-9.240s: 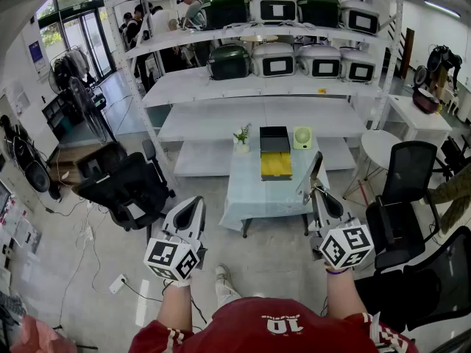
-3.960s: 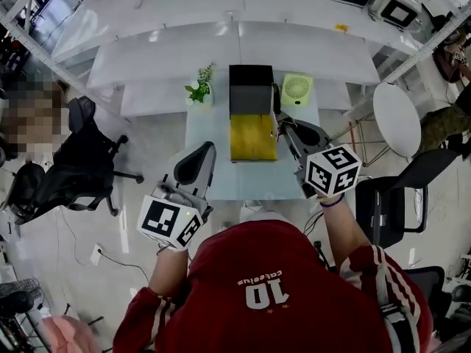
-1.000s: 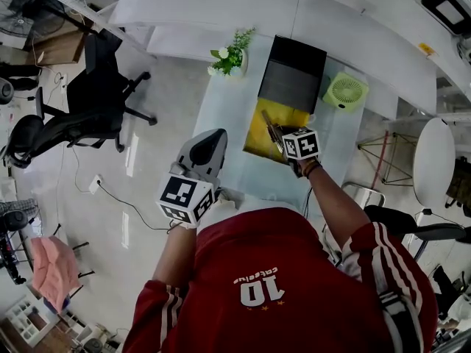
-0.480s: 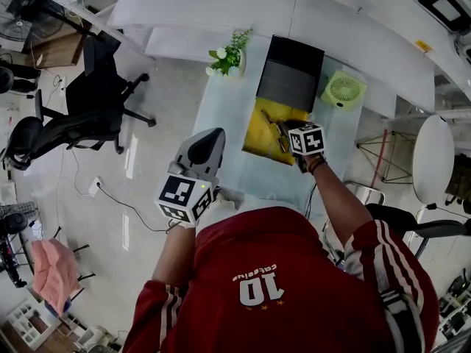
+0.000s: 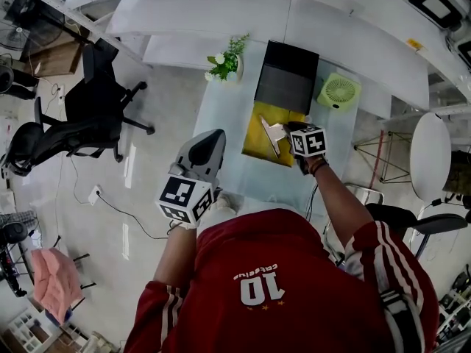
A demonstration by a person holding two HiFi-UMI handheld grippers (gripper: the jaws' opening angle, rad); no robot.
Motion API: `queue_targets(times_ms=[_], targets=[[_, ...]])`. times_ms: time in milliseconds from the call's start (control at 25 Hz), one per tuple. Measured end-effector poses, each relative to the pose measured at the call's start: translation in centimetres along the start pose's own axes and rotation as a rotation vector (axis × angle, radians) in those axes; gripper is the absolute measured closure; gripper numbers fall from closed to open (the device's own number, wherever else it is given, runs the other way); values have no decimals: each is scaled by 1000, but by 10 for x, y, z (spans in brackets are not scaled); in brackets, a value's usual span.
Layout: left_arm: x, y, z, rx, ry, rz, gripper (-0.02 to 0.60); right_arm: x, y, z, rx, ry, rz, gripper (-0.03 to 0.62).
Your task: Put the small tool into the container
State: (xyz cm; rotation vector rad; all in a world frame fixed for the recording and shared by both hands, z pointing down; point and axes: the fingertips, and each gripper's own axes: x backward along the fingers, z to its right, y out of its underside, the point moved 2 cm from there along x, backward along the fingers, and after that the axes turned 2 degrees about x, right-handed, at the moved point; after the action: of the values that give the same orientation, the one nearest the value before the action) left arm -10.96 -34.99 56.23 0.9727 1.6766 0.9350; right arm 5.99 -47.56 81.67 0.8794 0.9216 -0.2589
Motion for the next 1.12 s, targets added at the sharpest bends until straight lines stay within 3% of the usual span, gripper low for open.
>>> queue_targets(times_ms=[200,360,600,920,1120], targets=[[12,-11,-3,25,22,35,581,16,-7,-7,-51,12,40,537],[25,-23,-5,2,50,49,581,33,-14,-20,-95,14,83,537],[52,-45,-19,-49,71,56,581,66,-30,-52,-116,28,159,537],[86,-68,-29,7,91,116,581,117,-46,-97,-153,37,275,537],[102,-79,-22,-23,138,135,581,148,-50,-128,-157,33,335,537]])
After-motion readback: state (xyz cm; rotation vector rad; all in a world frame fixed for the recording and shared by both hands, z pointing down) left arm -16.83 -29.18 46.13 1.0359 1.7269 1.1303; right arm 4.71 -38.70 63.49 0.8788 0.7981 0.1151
